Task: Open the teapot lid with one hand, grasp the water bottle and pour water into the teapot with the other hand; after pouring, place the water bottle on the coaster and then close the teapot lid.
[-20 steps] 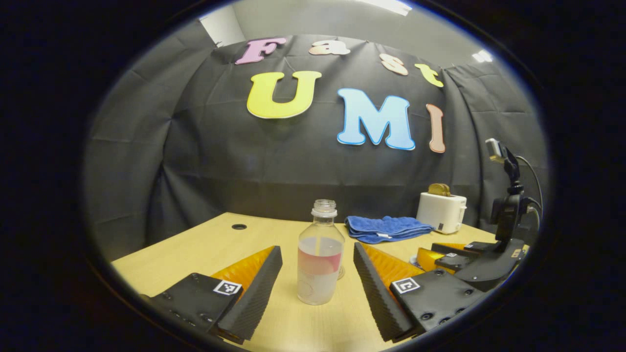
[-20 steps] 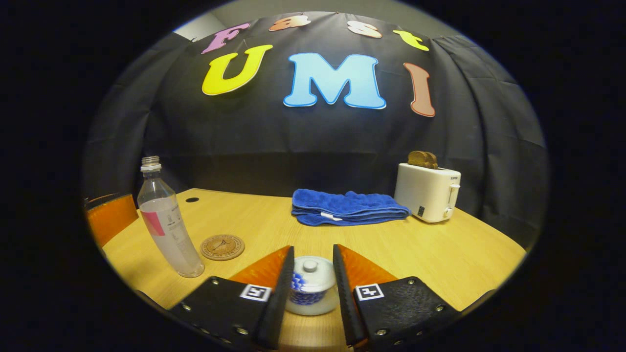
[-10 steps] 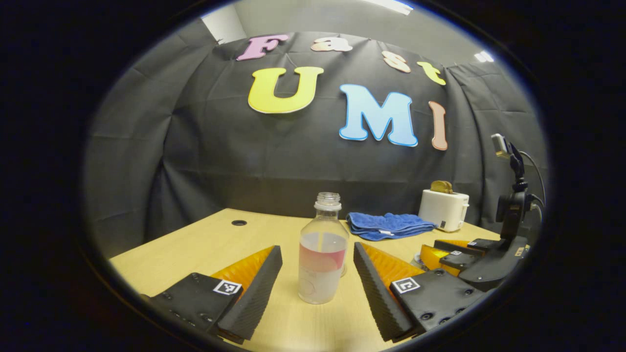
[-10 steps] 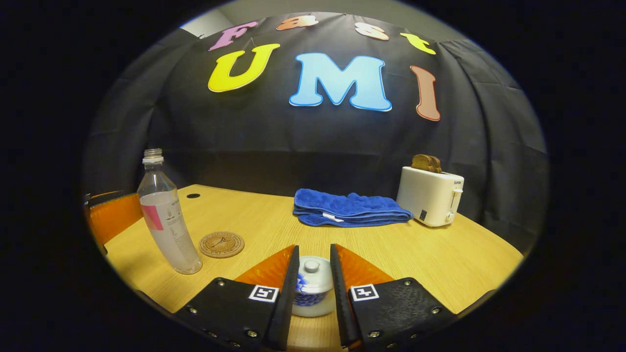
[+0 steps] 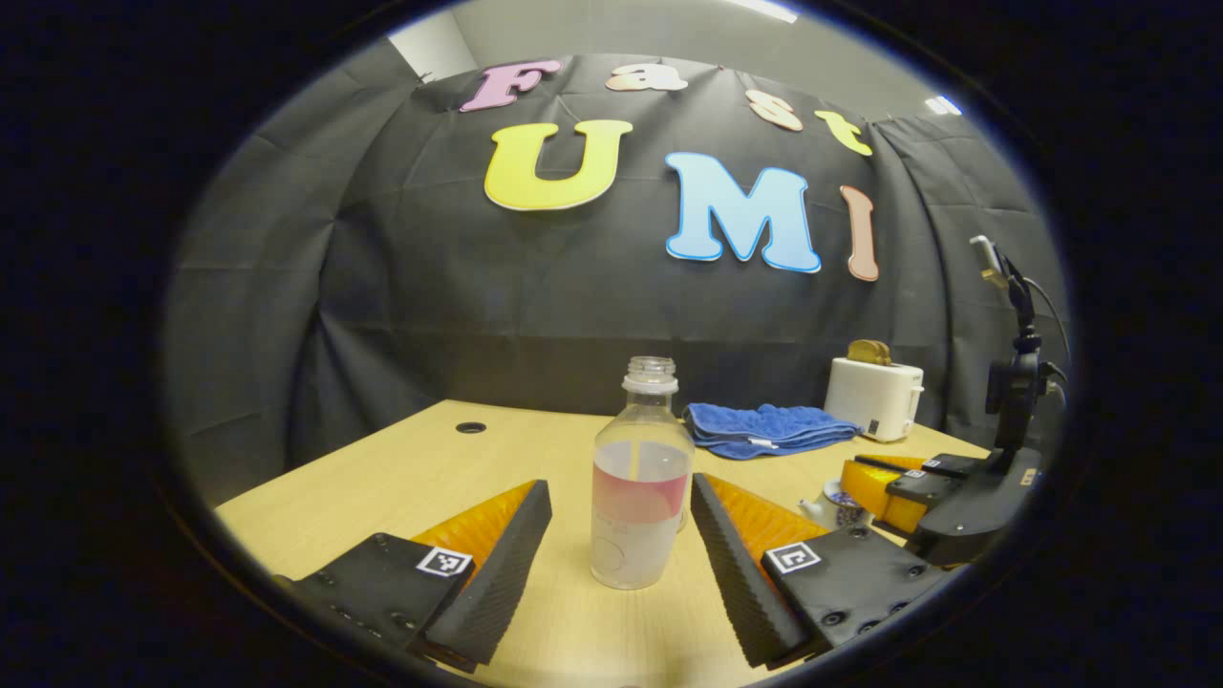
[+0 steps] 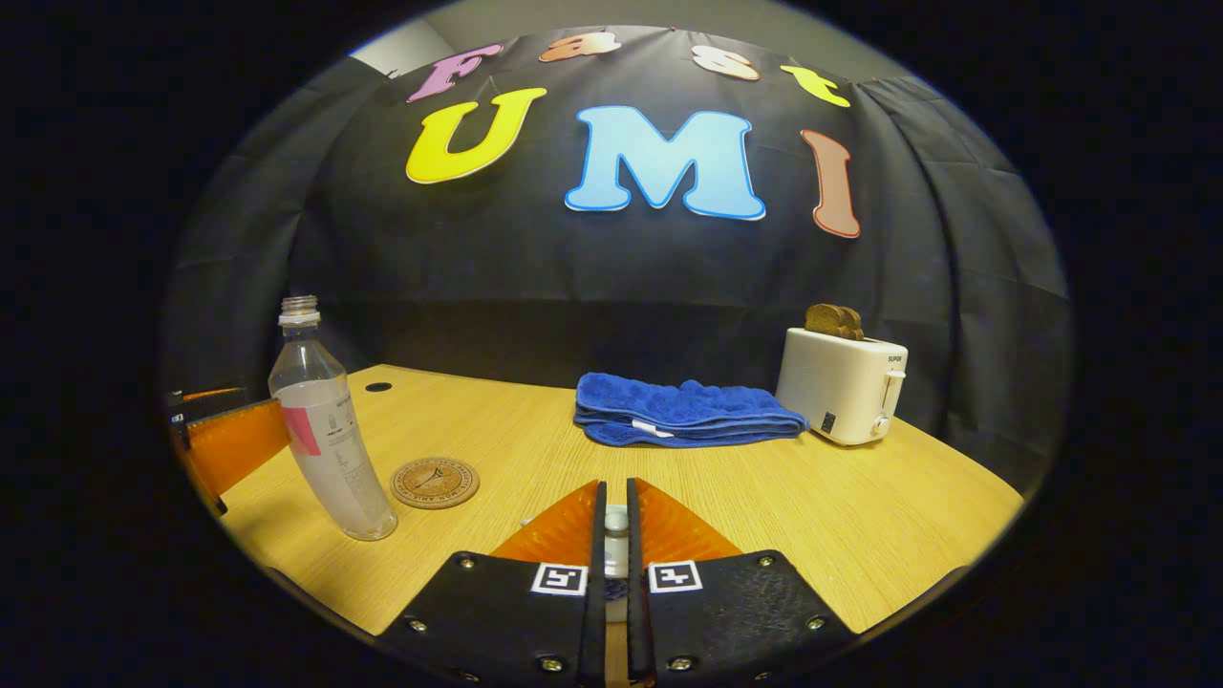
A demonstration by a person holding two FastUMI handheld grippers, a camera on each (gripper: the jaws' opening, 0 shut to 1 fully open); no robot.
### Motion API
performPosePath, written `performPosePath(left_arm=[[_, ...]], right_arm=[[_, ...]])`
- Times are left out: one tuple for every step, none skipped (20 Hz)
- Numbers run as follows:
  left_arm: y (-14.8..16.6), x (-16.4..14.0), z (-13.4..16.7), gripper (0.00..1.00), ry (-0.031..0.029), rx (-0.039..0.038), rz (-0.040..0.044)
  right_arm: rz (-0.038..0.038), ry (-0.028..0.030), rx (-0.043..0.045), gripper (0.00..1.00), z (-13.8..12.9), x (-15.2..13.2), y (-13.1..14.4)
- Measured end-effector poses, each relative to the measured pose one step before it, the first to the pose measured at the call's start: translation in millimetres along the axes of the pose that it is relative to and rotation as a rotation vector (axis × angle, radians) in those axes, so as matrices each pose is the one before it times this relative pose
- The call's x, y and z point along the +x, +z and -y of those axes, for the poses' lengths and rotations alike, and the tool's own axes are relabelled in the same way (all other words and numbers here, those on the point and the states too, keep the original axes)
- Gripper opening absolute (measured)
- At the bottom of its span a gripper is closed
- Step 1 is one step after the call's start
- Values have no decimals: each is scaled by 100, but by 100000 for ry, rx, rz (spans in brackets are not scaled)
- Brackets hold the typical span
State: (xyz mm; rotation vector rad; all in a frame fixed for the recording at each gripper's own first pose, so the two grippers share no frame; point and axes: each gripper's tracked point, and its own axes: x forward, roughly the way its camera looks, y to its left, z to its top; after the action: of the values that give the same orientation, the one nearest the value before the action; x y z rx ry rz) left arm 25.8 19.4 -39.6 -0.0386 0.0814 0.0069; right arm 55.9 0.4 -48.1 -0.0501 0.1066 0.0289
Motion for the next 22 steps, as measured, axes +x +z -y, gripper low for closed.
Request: performPosePath(left_arm=[[-189,191,-39,100,-280,-238,-857],[-291,348,257,100,-505,-18,-736],[-322,167,160,100,-670,372,-741],[-108,338,25,100,28,923,-380],[-83,375,105,100,-123,1435,-393],[-295,379,131,100,39,1879,-592],[-159,366,91,100,346,2143,-613],[-212,480,38,100,329,2018,-721],[-73,357,38,100,166,1575,-675],[-306,318,98,100,128,1176,-569],[-85,307,51,100,16,868,-530],[-271,303,105,100,191,1170,-655],[-132,335,-41,100,449,1560,-551],[-174,312,-39,100,529,1418,-434],[-93,293,229,100,-689,1239,-591],[-319,50,339,100,-438,1029,-772],[184,320,-103,96,241,88,625],[119,-232,149,91,-959,939,77],[-104,24,76,87,8,1931,-249],[68,131,-74,86,182,3048,-366],[211,-105,-102,86,397,3464,-97],[311,33,48,84,-262,4231,83]], right_arm=[[2125,-7,295,9,93,-293,570],[1834,-454,-554,9,103,-256,676],[2336,-364,-591,9,68,-193,584],[1348,-204,-627,9,116,-152,632],[1690,251,-140,9,33,-182,441],[1115,55,-46,9,56,-159,447],[1250,-160,94,9,161,-204,303],[1087,-186,23,9,143,-195,505],[1109,-296,300,9,231,-161,304],[827,-106,250,9,244,-222,337],[706,-136,530,9,227,-200,41],[41,-84,694,9,262,-219,-23],[-40,-148,1045,9,355,-168,-227],[-385,-240,1112,9,382,-170,-190],[-590,-582,1166,9,397,-34,-397],[-796,-496,930,9,466,-30,-323],[-661,-599,818,9,450,-114,-526],[-470,-294,776,9,335,-67,-212],[-628,-451,690,9,378,-39,-373],[-189,-107,640,9,277,-63,-97],[-142,-252,670,9,254,-104,-140],[2,-224,451,9,275,-106,-13]])
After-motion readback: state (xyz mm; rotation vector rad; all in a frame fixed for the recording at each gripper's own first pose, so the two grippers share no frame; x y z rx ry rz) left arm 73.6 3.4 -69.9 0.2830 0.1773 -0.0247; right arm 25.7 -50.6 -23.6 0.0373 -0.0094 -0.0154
